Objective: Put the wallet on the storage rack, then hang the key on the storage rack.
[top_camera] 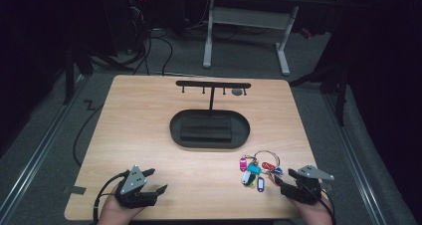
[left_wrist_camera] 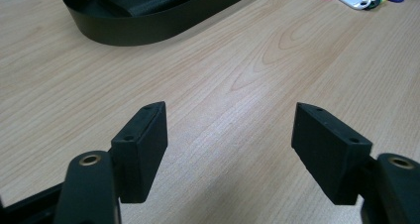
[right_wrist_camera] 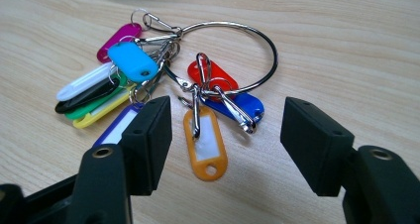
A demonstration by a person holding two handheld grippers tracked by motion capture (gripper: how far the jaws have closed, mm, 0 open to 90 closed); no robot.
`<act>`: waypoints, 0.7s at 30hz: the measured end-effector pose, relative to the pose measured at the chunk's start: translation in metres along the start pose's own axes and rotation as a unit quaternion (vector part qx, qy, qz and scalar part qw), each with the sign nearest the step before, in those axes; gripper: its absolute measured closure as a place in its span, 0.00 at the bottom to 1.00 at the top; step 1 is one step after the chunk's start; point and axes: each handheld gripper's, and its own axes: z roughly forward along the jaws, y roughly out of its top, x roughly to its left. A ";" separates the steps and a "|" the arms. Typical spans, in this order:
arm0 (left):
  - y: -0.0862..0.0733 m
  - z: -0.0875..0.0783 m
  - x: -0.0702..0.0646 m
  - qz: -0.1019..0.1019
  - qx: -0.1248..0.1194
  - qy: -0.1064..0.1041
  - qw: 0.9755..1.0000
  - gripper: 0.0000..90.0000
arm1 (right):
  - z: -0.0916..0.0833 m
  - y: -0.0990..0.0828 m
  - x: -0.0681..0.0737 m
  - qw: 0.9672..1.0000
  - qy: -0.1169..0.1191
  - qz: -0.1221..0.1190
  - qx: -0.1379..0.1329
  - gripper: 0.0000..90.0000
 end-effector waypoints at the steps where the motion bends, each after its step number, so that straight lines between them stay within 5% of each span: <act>1: 0.000 0.000 0.001 0.000 0.004 -0.002 1.000 0.34 | 0.000 0.002 0.002 1.000 -0.004 -0.007 0.006 0.41; 10: 0.000 0.001 0.003 -0.013 0.005 -0.010 1.000 0.33 | 0.009 0.026 0.010 0.998 -0.014 -0.025 0.058 0.41; 21: 0.001 0.003 0.007 -0.019 0.015 -0.002 1.000 0.33 | 0.018 0.060 0.001 0.994 0.008 -0.021 0.109 0.39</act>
